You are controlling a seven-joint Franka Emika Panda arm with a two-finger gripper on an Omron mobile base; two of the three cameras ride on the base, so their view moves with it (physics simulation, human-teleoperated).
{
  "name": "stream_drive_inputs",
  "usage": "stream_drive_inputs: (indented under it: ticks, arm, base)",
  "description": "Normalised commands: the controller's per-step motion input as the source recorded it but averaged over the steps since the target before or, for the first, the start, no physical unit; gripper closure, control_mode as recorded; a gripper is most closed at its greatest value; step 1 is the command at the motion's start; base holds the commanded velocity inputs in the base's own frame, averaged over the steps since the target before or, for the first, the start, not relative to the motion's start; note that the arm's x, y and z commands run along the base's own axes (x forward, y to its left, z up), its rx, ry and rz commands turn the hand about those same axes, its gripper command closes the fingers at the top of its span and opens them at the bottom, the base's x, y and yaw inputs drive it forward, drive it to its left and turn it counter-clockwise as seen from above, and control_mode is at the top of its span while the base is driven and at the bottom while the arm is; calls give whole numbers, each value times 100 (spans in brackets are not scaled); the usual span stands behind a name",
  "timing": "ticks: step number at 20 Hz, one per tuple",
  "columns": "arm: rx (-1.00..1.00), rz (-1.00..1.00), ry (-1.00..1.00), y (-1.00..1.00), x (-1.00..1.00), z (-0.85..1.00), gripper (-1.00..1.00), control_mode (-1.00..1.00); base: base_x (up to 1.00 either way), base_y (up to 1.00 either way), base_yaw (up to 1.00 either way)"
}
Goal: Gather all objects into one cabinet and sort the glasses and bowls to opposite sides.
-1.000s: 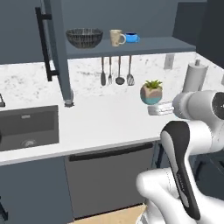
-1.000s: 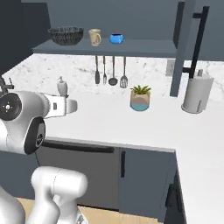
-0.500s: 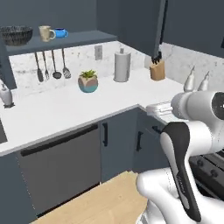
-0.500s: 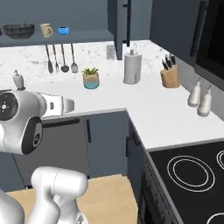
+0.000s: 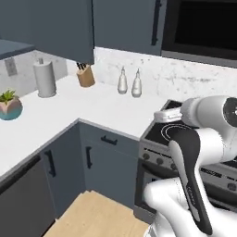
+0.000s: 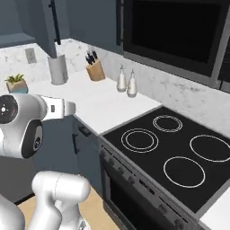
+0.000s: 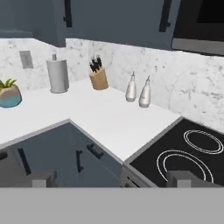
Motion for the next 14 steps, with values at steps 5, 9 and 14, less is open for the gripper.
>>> stream_drive_inputs:
  ticks: [5,9,14]
  arm:
    - [0,0,0,0,0,0,-100,100]
    - [0,0,0,0,0,0,-100,100]
    - [0,0,0,0,0,0,-100,100]
  base:
    - [-14,-53,-63]
    - [-17,-53,-56]
    - [-2,-85,-33]
